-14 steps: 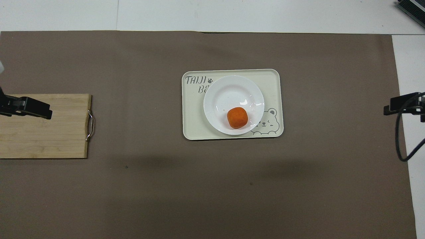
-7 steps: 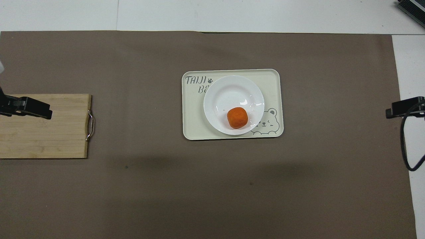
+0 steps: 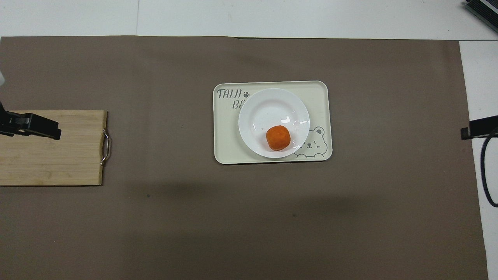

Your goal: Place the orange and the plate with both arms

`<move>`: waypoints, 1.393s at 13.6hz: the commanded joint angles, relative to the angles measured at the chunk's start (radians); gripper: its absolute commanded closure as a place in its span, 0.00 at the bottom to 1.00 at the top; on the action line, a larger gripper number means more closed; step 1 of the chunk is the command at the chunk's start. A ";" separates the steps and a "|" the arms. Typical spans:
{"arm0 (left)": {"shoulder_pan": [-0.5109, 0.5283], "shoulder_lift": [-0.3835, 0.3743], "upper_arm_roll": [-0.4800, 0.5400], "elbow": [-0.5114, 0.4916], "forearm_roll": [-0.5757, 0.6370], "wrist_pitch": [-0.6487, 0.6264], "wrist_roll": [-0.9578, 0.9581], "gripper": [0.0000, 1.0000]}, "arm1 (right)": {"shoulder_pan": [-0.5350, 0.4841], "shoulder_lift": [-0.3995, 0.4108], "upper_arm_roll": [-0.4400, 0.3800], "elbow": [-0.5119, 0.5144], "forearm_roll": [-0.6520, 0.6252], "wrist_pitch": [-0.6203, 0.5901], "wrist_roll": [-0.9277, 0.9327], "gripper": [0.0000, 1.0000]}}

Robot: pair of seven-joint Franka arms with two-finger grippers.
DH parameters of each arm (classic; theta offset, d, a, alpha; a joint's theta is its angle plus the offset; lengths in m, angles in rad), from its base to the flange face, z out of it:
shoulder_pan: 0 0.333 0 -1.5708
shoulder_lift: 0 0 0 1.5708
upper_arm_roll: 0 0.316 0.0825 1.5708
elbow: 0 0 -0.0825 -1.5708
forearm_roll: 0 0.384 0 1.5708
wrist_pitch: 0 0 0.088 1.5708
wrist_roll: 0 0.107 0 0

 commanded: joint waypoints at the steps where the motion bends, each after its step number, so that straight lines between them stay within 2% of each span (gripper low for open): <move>1: 0.002 0.013 -0.001 0.025 0.009 -0.010 -0.001 0.00 | 0.025 -0.007 0.015 0.024 -0.031 -0.012 0.071 0.00; 9: 0.002 0.013 -0.001 0.025 0.009 -0.012 -0.001 0.00 | 0.027 -0.036 0.018 -0.026 -0.063 -0.019 0.015 0.00; 14: 0.002 0.013 -0.001 0.025 0.009 -0.010 -0.001 0.00 | 0.024 -0.025 0.017 0.000 -0.066 -0.071 0.003 0.00; 19: 0.002 0.013 -0.001 0.025 0.009 -0.010 -0.001 0.00 | 0.024 -0.024 0.018 0.001 -0.082 -0.055 0.000 0.00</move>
